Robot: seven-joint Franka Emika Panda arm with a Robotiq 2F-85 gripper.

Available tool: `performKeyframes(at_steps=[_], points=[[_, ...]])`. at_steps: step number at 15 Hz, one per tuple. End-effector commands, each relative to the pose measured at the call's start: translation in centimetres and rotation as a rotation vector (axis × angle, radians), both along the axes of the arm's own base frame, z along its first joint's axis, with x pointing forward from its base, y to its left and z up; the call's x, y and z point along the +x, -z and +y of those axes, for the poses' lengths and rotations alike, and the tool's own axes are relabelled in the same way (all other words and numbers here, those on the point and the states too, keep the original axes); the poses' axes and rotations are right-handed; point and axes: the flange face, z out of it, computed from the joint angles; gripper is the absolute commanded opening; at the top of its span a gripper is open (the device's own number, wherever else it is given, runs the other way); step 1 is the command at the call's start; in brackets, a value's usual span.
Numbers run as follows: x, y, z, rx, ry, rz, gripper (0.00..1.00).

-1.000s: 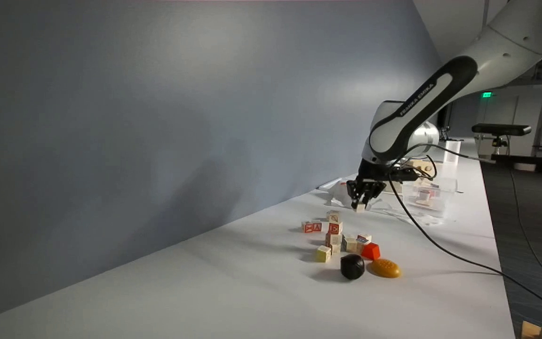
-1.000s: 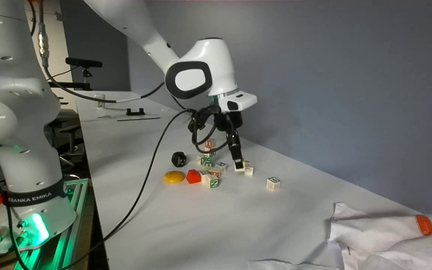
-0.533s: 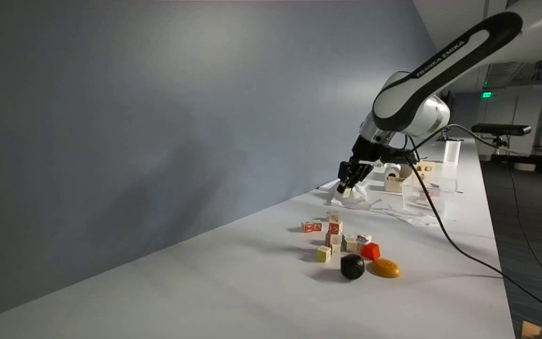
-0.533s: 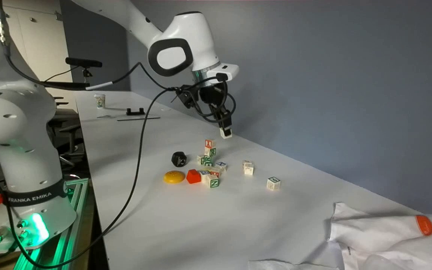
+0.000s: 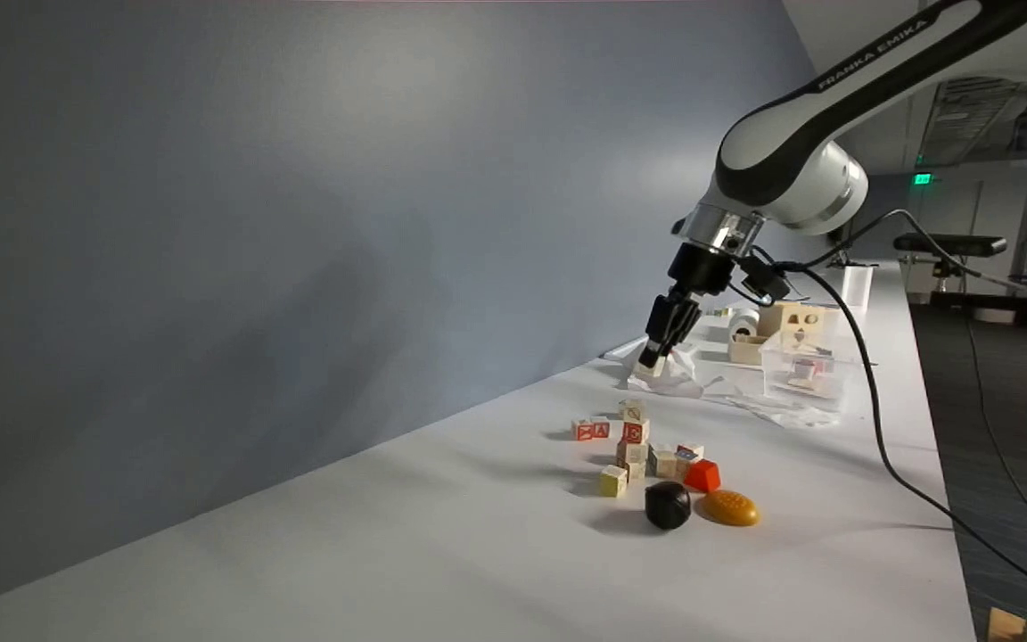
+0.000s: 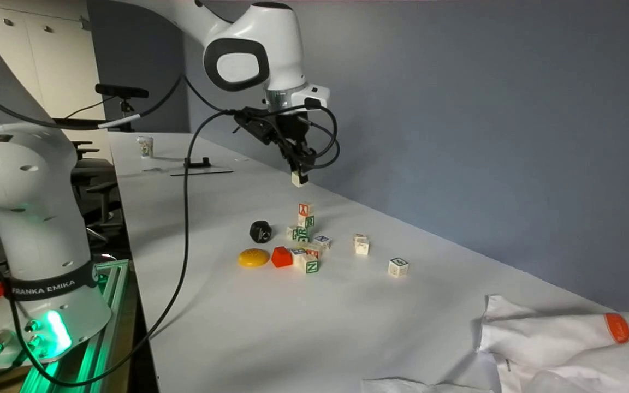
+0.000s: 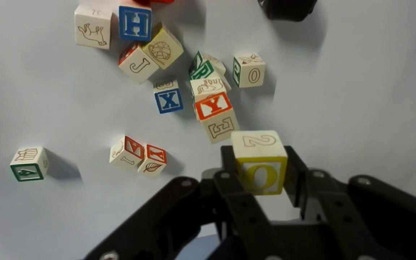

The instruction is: Pick up the square objects from the counter and place them on top of the other objects

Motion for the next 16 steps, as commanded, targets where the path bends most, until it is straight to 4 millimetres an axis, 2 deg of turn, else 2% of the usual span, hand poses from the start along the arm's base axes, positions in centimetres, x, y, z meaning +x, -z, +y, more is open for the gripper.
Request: performKeyframes(at_steps=[1, 3, 9, 16], points=[[0.0, 0.0, 0.0, -0.001, -0.001, 0.001, 0.09], [0.3, -0.3, 0.2, -0.009, -0.031, 0.001, 0.09], [2.3, -1.2, 2.9, -0.049, -0.137, 0.009, 0.09], [3.9, -0.9, 2.8, -0.115, -0.177, 0.051, 0.09]])
